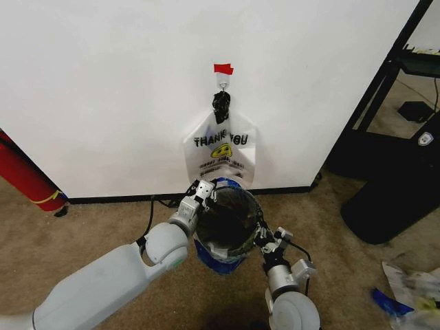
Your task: Pick up the garbage bag from the wall and place it over the trash bin.
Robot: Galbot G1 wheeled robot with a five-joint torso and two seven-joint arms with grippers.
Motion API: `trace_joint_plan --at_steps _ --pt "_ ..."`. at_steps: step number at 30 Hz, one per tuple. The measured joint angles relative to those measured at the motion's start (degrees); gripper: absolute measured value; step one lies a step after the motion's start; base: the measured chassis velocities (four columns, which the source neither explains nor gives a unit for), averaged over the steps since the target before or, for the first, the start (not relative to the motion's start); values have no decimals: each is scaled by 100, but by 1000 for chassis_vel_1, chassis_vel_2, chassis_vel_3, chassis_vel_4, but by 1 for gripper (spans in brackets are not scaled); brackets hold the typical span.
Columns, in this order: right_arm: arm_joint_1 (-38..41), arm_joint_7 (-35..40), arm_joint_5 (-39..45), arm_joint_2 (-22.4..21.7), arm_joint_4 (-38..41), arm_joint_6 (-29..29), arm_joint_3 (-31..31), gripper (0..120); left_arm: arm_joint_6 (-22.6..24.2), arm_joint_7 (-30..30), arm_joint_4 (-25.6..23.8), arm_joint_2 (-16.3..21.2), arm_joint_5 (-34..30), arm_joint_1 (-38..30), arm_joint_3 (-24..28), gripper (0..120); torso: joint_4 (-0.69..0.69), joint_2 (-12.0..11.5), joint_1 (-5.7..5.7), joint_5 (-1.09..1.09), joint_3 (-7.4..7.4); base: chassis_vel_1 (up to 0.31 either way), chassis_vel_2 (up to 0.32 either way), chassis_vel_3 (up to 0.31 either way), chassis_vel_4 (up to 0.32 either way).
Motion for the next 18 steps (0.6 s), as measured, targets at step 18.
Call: trace_joint_plan --at_steps 18 --pt "-141 -235 82 -113 87 55 -11 1 -111 568 943 232 -1037 -847 357 0 0 0 0 0 0 0 0 0 0"
